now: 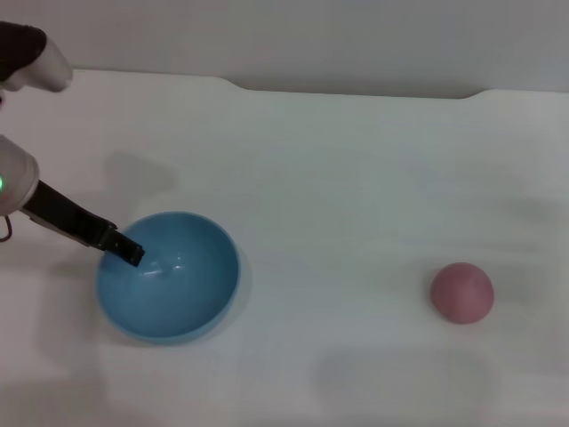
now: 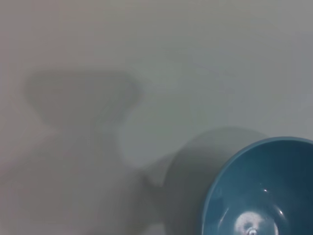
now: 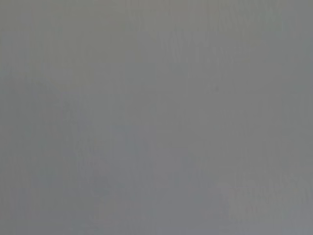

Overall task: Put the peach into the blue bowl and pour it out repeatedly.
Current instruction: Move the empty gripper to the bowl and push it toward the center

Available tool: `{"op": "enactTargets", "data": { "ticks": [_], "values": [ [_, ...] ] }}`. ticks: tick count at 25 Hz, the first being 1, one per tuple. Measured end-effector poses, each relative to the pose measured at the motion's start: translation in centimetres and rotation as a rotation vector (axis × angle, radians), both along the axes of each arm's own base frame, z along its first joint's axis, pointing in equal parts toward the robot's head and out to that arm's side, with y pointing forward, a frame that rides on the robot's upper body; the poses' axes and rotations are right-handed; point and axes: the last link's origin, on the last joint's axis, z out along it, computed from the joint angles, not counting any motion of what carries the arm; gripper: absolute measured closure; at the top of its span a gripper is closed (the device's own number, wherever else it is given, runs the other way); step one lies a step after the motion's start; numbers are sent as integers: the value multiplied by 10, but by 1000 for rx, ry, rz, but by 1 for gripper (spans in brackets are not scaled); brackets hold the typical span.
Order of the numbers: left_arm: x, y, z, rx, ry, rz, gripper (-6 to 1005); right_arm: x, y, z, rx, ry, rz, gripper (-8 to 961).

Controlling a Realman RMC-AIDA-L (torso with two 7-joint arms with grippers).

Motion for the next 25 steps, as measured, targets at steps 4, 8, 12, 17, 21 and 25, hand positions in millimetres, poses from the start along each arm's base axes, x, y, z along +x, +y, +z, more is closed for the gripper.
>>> {"op": "enactTargets", "data": {
  "ticks": [4,8,12,17,21,25],
  "values": [
    [-6,0,-8,-14,1,13,186,3,-3,0,-1,0,-9,272],
    [-8,1,-13,-21,-2,20,187,5,-5,0,0,-1,-13,273],
    [-14,3,-23,-34,-12,39,187,4,-5,0,2,-1,-11,272],
    [-18,3,-37,-71,2,44,186,4,-4,0,3,0,-9,273],
    [-16,1,-45,-103,31,25,222,4,-4,1,4,0,-8,273],
    [-14,2,-46,-108,34,16,277,2,-3,1,5,-1,-5,273]
  ]
}}
